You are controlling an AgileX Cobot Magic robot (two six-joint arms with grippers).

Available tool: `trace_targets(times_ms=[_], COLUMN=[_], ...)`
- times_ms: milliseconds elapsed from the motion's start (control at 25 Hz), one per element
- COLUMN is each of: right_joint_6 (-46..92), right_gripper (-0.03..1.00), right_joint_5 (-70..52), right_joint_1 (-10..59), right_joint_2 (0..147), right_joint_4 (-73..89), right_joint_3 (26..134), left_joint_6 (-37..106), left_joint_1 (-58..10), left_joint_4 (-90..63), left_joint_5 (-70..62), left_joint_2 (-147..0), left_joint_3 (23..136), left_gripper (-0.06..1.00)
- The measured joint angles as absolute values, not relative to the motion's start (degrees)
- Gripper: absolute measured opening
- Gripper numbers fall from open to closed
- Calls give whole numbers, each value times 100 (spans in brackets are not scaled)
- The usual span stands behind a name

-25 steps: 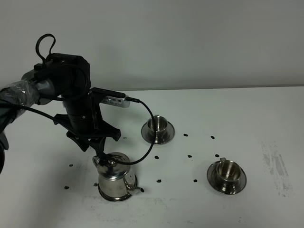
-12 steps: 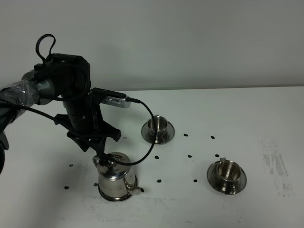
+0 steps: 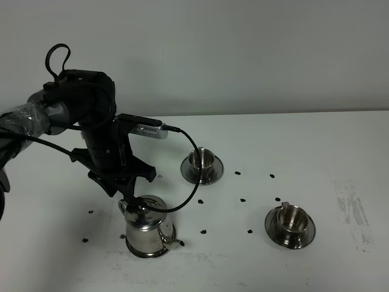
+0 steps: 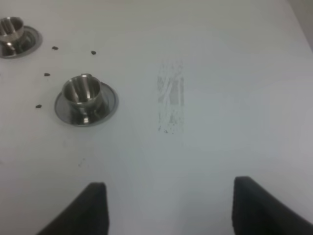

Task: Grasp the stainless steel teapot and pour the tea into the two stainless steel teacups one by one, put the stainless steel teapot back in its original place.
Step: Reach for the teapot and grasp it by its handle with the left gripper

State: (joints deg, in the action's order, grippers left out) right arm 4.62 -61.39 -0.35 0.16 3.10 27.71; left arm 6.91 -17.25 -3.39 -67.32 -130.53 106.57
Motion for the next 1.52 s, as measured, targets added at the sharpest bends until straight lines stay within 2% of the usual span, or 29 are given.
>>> trace_targets(times_ms=[400,960,1520], right_joint_6=[462,462,462], right_gripper=[56,56,56], right_joint_5=[-6139,-6139,-6139], right_joint_1=[-35,-35,-35], right_joint_2=[16,16,16], right_joint_4=[310,310,310], right_joint_3=[2771,2771,2771], left_joint_6=[558,523,518], left_joint_1=[-1725,-1716,-1716], left_joint_4=[-336,-317,-331], left_joint_5=[-6732,-6732,-6732], left_joint_2=[-12476,-12442,-12227], left_joint_3=[10225,9393,9322], left_gripper=[40,40,40])
